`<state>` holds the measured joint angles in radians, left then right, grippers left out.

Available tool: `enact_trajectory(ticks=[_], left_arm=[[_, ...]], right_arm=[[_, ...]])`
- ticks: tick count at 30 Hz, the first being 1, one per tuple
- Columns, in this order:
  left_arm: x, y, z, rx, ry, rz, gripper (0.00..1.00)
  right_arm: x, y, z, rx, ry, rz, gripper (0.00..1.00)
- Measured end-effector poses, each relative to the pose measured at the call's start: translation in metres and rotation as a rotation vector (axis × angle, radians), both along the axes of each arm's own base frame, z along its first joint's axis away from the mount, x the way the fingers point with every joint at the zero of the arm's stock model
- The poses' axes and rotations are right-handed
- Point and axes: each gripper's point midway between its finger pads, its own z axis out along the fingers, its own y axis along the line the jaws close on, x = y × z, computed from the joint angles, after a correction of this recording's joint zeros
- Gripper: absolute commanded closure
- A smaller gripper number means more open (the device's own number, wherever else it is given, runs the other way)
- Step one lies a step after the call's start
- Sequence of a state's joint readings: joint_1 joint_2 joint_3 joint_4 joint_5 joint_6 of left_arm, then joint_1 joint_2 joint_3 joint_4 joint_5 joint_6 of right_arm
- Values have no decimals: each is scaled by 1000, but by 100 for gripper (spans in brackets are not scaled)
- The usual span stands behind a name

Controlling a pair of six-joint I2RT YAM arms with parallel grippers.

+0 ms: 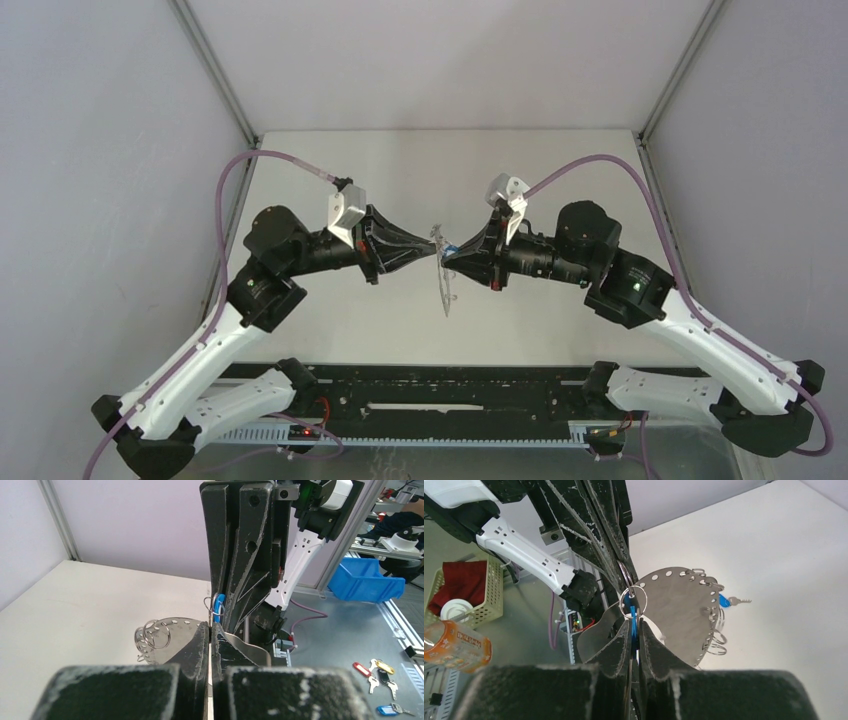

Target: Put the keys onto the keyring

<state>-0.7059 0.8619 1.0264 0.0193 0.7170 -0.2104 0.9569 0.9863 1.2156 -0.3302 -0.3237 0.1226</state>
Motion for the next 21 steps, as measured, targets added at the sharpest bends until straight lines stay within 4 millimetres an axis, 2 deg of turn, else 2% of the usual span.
enact_trajectory(ticks=[7, 11, 13, 18, 21], left_arm=[[-1, 0, -1, 4, 4, -3, 100], [-2, 0, -3, 11, 12, -8, 100], [-3, -1, -5, 17, 17, -12, 100], [-2, -1, -3, 9, 8, -10, 100], [-2, -1, -2, 5, 3, -10, 100]], right_arm=[[-13, 3, -12, -37, 32, 77, 92], [-19, 7, -21, -63, 60, 122, 86], [-21, 8, -23, -68, 67, 137, 79], [-27, 6, -30, -91, 91, 170, 52], [-24, 0, -33, -105, 106, 166, 42]])
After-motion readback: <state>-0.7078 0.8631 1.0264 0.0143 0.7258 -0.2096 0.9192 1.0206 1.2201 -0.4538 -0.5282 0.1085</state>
